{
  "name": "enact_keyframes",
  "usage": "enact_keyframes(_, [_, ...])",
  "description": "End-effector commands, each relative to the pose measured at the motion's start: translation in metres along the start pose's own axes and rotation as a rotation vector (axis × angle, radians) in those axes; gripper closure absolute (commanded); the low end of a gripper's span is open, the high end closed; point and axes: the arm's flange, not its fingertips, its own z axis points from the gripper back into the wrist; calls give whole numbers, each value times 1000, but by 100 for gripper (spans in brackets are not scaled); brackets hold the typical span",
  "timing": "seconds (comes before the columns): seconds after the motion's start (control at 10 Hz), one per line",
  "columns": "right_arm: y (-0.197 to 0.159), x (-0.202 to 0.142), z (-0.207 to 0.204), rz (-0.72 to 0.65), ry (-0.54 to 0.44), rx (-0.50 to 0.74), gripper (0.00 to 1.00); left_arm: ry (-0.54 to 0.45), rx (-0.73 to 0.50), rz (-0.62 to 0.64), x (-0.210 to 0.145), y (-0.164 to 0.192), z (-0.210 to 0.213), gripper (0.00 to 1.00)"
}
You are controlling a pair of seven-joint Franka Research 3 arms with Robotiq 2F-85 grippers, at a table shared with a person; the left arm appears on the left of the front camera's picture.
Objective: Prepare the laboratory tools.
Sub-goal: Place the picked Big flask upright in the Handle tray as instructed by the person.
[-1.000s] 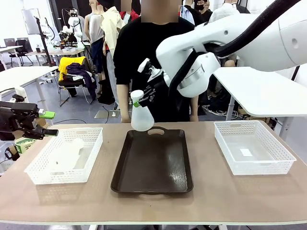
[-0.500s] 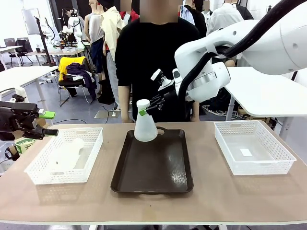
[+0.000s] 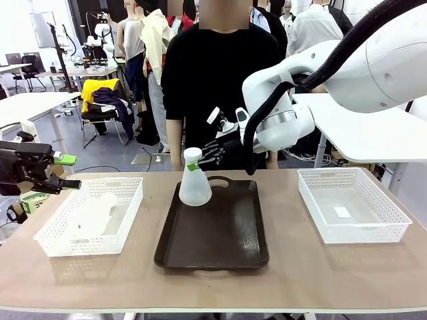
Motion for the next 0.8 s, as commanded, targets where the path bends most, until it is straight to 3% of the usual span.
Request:
enact_keyframes(0.0, [-1,-10,0,-4,-29,-1,100,-12,-17,-8,0,0,1,0])
enact_keyframes(0.3, [-2,-19,-3,-24,1,14,100,-12,-17,-8,0,0,1,0])
enact_keyframes(0.5, [-2,-19,-3,-30,76,17,100,-12,-17,-8,0,0,1,0])
enact_keyframes(0.6, [-3,-19,-4,-31,87,29,96,-12,-17,-8,0,0,1,0])
enact_keyframes(0.7, [-3,-20,-5,-38,83,39,83,-12,-17,-8,0,0,1,0])
